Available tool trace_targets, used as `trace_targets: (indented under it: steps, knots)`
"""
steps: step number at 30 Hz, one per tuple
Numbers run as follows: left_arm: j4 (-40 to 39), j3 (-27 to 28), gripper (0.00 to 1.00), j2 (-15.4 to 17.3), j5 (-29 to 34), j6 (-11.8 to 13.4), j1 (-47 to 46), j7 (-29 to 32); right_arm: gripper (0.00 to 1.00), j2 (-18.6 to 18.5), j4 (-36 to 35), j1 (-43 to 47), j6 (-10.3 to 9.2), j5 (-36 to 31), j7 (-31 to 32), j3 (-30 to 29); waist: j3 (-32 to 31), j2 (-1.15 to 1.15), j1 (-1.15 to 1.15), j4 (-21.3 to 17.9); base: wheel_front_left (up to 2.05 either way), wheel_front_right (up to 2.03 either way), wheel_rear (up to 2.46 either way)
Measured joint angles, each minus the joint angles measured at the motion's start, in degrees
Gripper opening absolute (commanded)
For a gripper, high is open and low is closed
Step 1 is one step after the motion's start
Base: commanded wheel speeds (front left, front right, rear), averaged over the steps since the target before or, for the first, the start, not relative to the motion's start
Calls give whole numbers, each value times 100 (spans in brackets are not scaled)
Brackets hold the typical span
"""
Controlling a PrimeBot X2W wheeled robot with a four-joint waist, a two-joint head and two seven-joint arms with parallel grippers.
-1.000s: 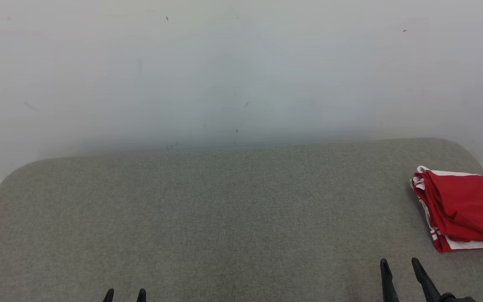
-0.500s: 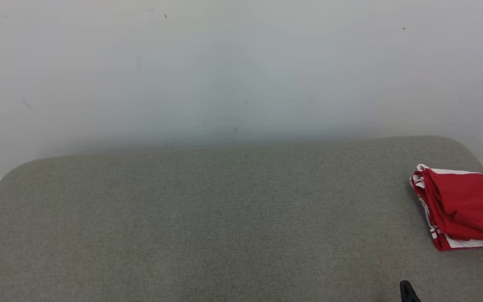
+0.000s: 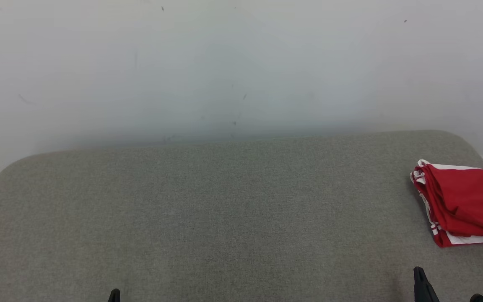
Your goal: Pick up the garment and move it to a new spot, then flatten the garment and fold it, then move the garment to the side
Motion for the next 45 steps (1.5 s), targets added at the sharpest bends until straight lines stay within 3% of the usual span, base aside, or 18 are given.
trace_targets:
  steps: [20, 45]
  knots:
    - [316, 63, 0, 0, -1716, -93, -474, 344, 0, 57, 255, -475, -3, 1635, 508, -433, 147, 0, 0, -25, 0, 0, 0]
    - [615, 110, 0, 0, -3265, -156, -919, 658, 0, 123, 467, -909, -3, 3125, 988, -855, 314, 0, 0, -55, 0, 0, 0]
